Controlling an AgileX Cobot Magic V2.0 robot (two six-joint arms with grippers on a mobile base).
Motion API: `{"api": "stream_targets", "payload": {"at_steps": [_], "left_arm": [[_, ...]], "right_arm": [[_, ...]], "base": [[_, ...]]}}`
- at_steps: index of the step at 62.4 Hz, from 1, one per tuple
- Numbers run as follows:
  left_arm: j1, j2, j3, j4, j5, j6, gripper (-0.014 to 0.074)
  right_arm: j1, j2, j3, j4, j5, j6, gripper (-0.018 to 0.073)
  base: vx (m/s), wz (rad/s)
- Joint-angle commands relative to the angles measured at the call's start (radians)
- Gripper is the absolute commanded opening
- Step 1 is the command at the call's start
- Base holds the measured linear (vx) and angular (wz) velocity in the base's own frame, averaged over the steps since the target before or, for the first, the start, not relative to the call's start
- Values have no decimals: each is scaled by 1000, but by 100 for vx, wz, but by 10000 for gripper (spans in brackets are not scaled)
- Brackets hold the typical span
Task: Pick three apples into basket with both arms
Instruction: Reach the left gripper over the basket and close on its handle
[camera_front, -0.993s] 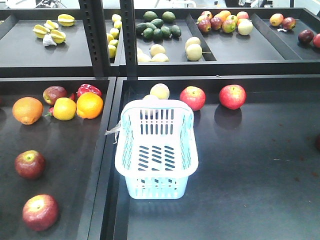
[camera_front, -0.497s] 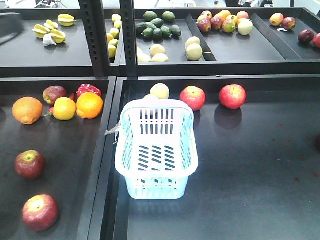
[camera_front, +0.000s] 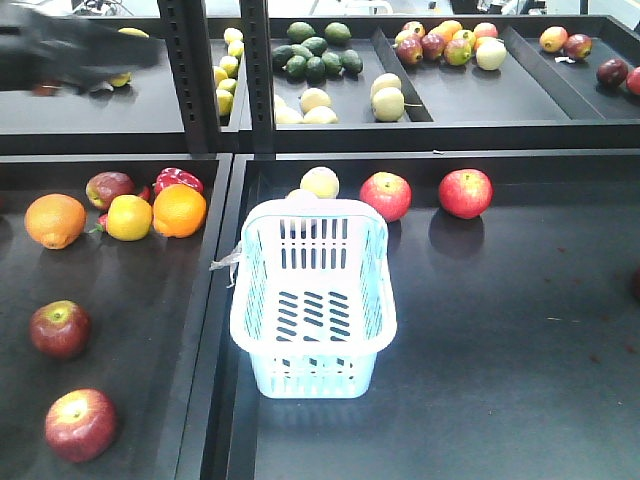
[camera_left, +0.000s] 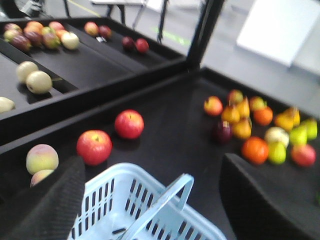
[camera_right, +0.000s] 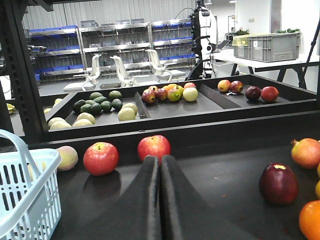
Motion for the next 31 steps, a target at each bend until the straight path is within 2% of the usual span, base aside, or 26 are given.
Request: {"api": "stream_targets", "payload": {"at_steps": [1,9,16,31], "left_arm": [[-72,54,-133,70,18,-1,559],[-145,162,-243,210,38,-6,559],[-191,228,-294,299,49,-8,559],[-240,324,-312,387,45,-5,559]], "right_arm": [[-6,-11,13,-6,-69,-11,-4],[-6,-11,13,-6,-71,-11,-4],[-6,-11,13,-6,-71,-11,-4],[-6,-11,13,-6,-71,-11,-4]], "base": [[0,0],[0,0],[0,0],[0,0]]}}
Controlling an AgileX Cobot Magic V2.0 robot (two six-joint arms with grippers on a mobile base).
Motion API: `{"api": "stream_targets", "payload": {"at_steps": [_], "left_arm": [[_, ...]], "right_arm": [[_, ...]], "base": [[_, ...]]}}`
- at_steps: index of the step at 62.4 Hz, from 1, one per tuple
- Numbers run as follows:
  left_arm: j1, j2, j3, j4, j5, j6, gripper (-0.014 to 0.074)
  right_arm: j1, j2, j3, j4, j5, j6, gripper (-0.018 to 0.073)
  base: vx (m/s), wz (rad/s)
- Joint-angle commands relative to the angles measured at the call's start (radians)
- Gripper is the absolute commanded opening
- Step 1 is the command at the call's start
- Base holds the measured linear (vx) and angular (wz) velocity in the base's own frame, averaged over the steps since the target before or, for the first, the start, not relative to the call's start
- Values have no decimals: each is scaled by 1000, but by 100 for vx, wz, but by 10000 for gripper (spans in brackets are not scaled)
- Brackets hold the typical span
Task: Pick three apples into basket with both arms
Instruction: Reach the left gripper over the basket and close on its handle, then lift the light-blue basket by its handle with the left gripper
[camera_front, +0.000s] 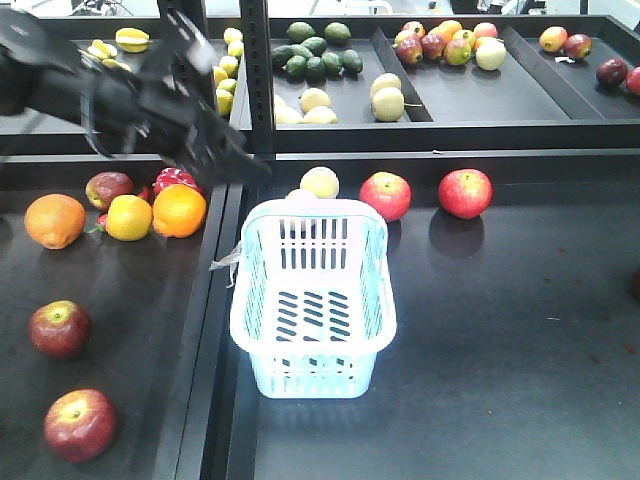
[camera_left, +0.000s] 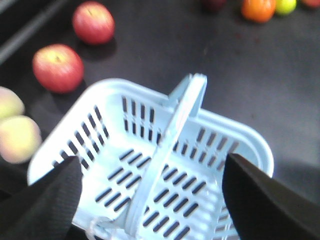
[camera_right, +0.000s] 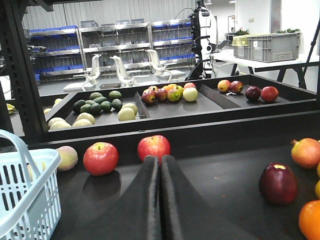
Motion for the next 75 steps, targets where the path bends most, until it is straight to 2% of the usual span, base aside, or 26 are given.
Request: {"api": "stream_targets", "payload": {"at_steps": [1,19,29,55,65,71,75], "left_arm": [[-13,-26,-35,-24,-20,-3,559],[-30,37,-35,-9,-50,5,559],[-45,64,-41,-10,-64,46,559],[-64,161,-67,-9,-105,49,533],[-64,167,-67,-11,-128,43,422],[-64,167,-67,-13,-133,18,303],[-64,167,-67,-24,-124,3,192]], "right_arm": [[-6,-11,13,-6,-71,-11,-4],[-6,-11,13,-6,-71,-11,-4],[-6,-11,13,-6,-71,-11,-4],[-6,-10,13,-6,-68,-11,-4],[-6,-10,13,-6,-68,-11,-4],[-6,-10,13,-6,-68,-11,-4],[-6,-10,13,-6,-68,-11,-4]], "base": [[0,0],[0,0],[0,0],[0,0],[0,0],[0,0],[0,0]]}}
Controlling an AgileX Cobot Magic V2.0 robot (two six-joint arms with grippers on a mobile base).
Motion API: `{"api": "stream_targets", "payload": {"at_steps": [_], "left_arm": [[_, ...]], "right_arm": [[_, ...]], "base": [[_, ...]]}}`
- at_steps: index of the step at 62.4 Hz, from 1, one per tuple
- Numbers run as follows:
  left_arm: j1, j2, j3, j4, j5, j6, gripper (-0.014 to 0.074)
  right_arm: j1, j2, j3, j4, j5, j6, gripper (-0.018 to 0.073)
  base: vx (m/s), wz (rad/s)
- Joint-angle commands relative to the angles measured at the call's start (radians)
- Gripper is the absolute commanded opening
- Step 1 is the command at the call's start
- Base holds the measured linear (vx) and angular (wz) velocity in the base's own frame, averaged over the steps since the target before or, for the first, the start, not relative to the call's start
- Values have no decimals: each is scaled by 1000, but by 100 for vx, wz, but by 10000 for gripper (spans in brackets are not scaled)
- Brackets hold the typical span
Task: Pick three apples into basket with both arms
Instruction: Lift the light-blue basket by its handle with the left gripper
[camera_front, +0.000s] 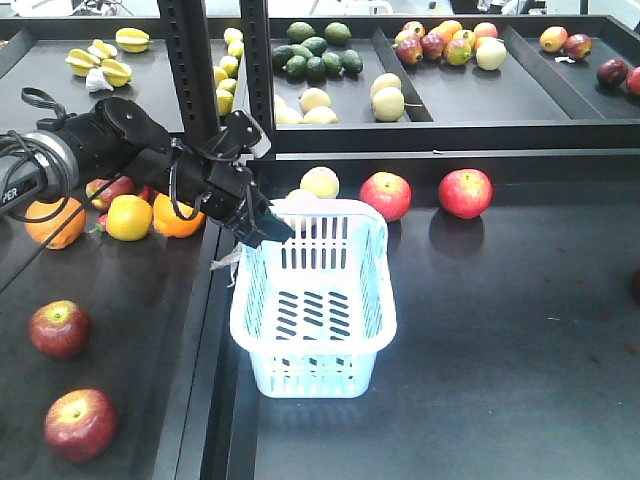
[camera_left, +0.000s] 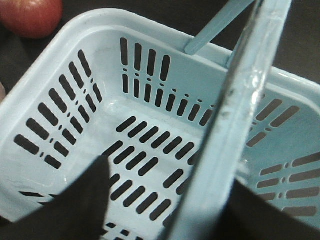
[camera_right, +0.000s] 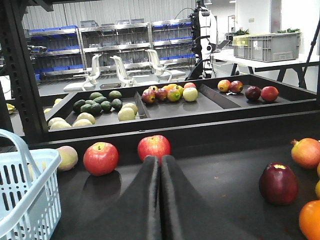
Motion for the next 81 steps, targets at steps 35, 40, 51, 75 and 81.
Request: {"api": "stream_targets", "payload": {"at_steps": [35,40,51,75,81], "left_arm": [[-11,-143,-32,-253,255,-234,-8],[-18,-175,-28,-232,275,-321,-8],[-51,-271,-27,-31,275,-583,-8],[-144,-544,62,114,257,-810,-8],[-158,-642,179,102,225,-812,-8]], "right_arm": [[-6,-10,13,-6,-68,-11,-4],[-6,-10,13,-6,-68,-11,-4],[-6,-10,13,-6,-68,-11,-4],[-6,-10,13,-6,-68,-11,-4],[-6,-10,13,-6,-68,-11,-4]], "base": [[0,0],[0,0],[0,0],[0,0],[0,0]]}}
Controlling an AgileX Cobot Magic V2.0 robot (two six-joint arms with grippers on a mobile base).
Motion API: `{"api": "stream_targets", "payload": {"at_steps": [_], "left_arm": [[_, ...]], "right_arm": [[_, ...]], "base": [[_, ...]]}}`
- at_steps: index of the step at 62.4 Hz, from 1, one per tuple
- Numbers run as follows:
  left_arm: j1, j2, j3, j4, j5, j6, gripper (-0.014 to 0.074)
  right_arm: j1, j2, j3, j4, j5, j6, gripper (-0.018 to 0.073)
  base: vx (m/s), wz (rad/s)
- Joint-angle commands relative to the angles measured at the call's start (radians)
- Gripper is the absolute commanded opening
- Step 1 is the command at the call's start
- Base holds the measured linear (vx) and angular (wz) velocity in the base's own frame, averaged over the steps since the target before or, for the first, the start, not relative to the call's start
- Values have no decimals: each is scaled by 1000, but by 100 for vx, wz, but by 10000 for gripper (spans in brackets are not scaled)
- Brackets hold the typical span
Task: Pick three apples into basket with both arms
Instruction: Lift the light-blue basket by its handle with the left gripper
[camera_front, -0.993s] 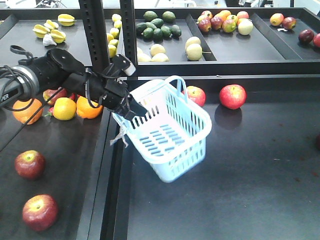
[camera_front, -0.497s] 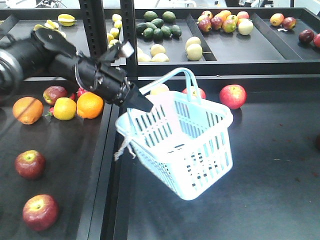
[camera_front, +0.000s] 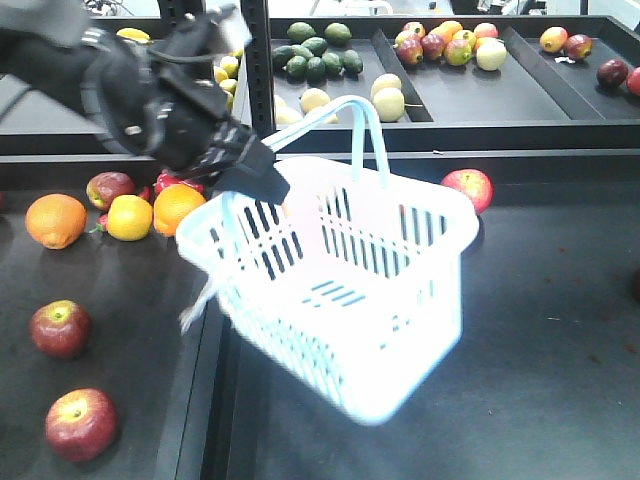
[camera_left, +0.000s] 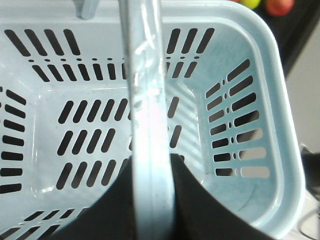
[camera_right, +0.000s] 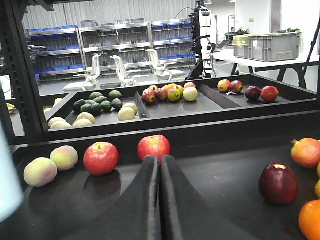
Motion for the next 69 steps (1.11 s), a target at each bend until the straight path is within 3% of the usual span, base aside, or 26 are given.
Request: {"api": "stream_targets", "payload": {"at_steps": [1,7,16,33,41,56,69], "left_arm": [[-21,-150,92,-77,-56,-19,-8],[-43,-278,239,-79,-138,-19,-8],[-74,-491,483,-89,-372,-24,-8],[-79,-761,896,-200,-674,-28,-8],[-79,-790,982,-233,-713,-17,-8],[-79,-785,989,-232,-718,-13,-8],[-79,-785,989,-232,-661,-13,-7]], "right_arm": [[-6,-10,13,-6,-69,-11,-4],[-6,-10,13,-6,-69,-11,-4],[-6,-10,13,-6,-69,-11,-4],[-6,-10,13,-6,-69,-11,-4],[-6,-10,13,-6,-69,-11,-4],[-6,-10,13,-6,-69,-11,-4],[-6,-10,13,-6,-69,-11,-4]], "base": [[0,0],[0,0],[0,0],[0,0],[0,0],[0,0],[0,0]]}}
